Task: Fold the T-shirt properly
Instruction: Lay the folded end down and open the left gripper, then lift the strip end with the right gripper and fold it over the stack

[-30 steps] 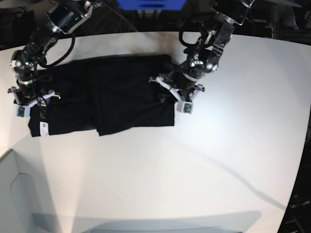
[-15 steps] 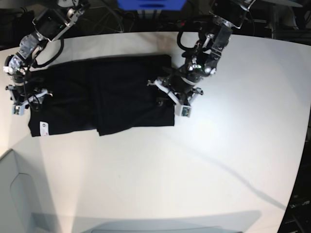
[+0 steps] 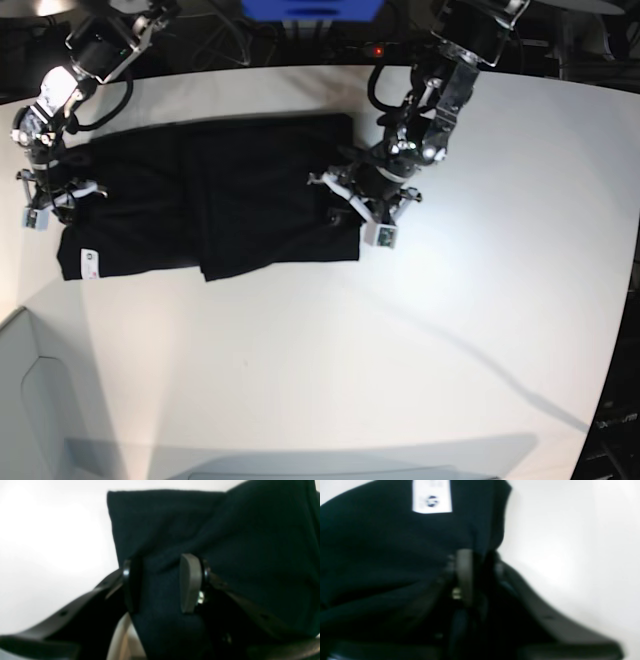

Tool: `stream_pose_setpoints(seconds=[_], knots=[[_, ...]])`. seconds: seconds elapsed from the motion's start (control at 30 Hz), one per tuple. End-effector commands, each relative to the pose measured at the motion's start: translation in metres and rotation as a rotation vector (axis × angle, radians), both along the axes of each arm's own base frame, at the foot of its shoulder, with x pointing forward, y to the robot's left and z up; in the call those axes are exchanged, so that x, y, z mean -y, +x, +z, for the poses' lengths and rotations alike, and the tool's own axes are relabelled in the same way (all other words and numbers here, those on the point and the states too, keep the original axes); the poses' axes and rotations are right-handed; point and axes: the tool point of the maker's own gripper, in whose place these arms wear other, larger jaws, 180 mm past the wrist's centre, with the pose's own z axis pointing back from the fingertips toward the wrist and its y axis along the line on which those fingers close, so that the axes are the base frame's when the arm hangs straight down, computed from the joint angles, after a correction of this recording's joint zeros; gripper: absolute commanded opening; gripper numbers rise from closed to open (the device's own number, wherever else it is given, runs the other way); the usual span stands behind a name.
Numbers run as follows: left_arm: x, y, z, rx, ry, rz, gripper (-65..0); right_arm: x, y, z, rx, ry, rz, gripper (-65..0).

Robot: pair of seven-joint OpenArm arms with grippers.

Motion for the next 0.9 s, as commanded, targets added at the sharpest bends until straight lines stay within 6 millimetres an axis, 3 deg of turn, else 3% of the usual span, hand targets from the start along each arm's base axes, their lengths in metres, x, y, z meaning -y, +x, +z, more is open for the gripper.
stream_pose_setpoints(seconds=[0.0,0.23,0.43,0.63,0.77,0.87], knots=[[0.000,0.005,0.006,0.019,-0.006,0.000,-40.3,-0.006,-0.016,-0.018,-0.111,-0.003,0.023,-65.0],[0.002,0.006,0.007,0.022,-0.009,0.001,-40.3,-0.001,-0.007,0.012,-0.042,-0.068,0.021,-65.0],[0.002,0.005,0.007,0.021,-0.007,0.000,-40.3,-0.023,0.009,0.073,0.109,-0.167,0.033,-65.0],[0.001,0.006,0.007,0.019,-0.004,0.000,-40.3,-0.098,0.022,0.112,0.218,-0.185,0.190,-65.0],[0.002,0.005,0.007,0.017,-0.005,0.001,-40.3,-0.163,0.021,0.150,0.340,-0.156,0.336,-65.0],[0.002,0.006,0.007,0.018,-0.004,0.001,-40.3,-0.220,0.015,0.161,0.393,-0.085,0.475,-65.0]])
